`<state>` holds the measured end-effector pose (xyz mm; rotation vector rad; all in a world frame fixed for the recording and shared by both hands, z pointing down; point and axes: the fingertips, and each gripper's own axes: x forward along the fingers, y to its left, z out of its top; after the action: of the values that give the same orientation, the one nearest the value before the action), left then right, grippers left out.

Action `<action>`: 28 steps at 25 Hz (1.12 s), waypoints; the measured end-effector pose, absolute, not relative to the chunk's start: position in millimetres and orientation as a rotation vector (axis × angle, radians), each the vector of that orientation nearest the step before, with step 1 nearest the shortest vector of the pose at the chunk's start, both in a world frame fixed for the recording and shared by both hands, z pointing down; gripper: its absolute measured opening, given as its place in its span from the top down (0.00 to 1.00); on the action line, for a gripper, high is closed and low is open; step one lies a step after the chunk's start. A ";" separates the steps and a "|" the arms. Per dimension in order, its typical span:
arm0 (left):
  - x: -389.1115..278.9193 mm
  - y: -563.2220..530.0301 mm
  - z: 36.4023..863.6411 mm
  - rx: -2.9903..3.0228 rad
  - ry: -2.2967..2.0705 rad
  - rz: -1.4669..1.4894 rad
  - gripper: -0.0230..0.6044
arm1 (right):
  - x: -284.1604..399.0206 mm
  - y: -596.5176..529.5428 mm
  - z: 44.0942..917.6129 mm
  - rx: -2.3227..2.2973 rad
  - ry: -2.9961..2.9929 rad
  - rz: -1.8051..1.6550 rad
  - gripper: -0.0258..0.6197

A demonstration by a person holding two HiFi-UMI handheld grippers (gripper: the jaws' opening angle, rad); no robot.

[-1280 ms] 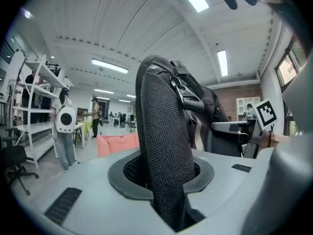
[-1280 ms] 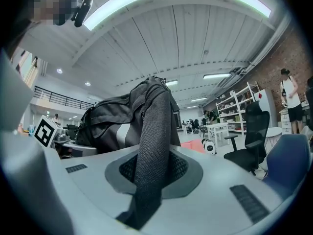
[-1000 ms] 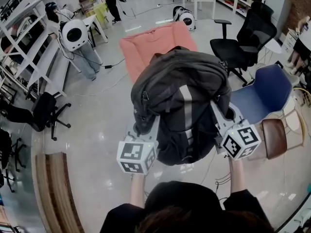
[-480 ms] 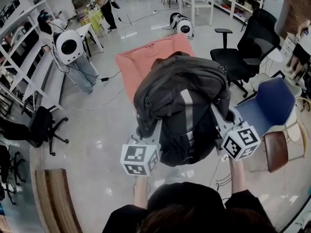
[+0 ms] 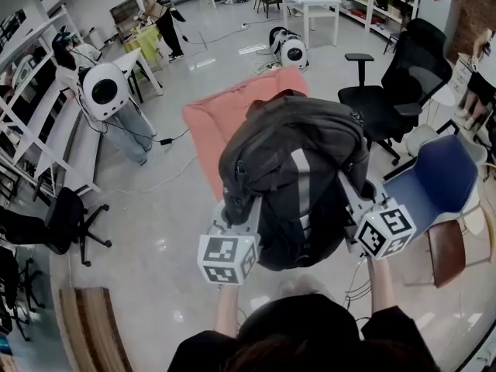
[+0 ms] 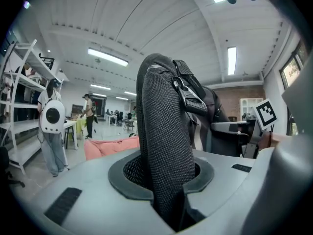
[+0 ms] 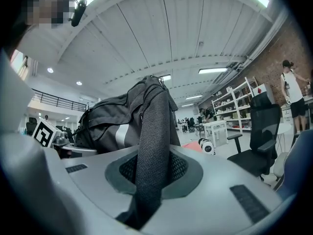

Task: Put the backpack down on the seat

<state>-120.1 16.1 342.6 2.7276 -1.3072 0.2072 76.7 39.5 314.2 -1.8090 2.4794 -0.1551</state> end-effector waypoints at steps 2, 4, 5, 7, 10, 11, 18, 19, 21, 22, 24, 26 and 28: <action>-119.6 4.1 345.5 2.718 -1.305 0.218 0.77 | 77.5 26.7 317.3 -1.811 2.483 -0.170 0.87; -117.0 -9.1 350.7 2.703 -1.304 0.226 0.77 | 80.3 11.8 321.9 -1.814 2.487 -0.189 0.87; -114.4 -16.3 354.2 2.695 -1.304 0.229 0.77 | 83.0 3.7 325.1 -1.814 2.491 -0.199 0.87; -108.5 -31.7 361.9 2.677 -1.307 0.236 0.77 | 88.6 -13.6 332.2 -1.807 2.502 -0.219 0.87; -103.6 -57.4 369.8 2.652 -1.324 0.247 0.77 | 93.6 -42.4 340.2 -1.791 2.519 -0.245 0.87; -101.3 -65.8 372.3 2.643 -1.331 0.249 0.77 | 96.0 -51.7 342.9 -1.786 2.525 -0.253 0.87; -72.7 -133.1 384.1 2.551 -1.386 0.253 0.78 | 125.2 -131.2 353.9 -1.719 2.589 -0.317 0.87; -72.8 -142.1 385.0 2.535 -1.398 0.255 0.78 | 125.0 -143.0 354.8 -1.704 2.605 -0.331 0.87; -73.8 -160.4 388.7 2.507 -1.417 0.260 0.78 | 123.3 -165.6 358.6 -1.680 2.631 -0.356 0.87; -74.3 -169.0 391.7 2.491 -1.425 0.263 0.78 | 122.3 -176.1 361.7 -1.669 2.643 -0.370 0.87; -73.8 -184.7 399.9 2.458 -1.440 0.274 0.78 | 122.4 -196.1 370.2 -1.647 2.668 -0.402 0.87; -65.3 -199.2 411.7 2.432 -1.449 0.290 0.78 | 129.9 -214.7 383.4 -1.623 2.693 -0.433 0.87; -52.8 -212.1 427.0 2.405 -1.450 0.310 0.78 | 141.0 -230.7 400.6 -1.599 2.715 -0.464 0.87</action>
<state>-52.8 -212.1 427.0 2.4054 -1.4498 0.3102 141.0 -230.7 400.6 -1.5987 2.7153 -0.4643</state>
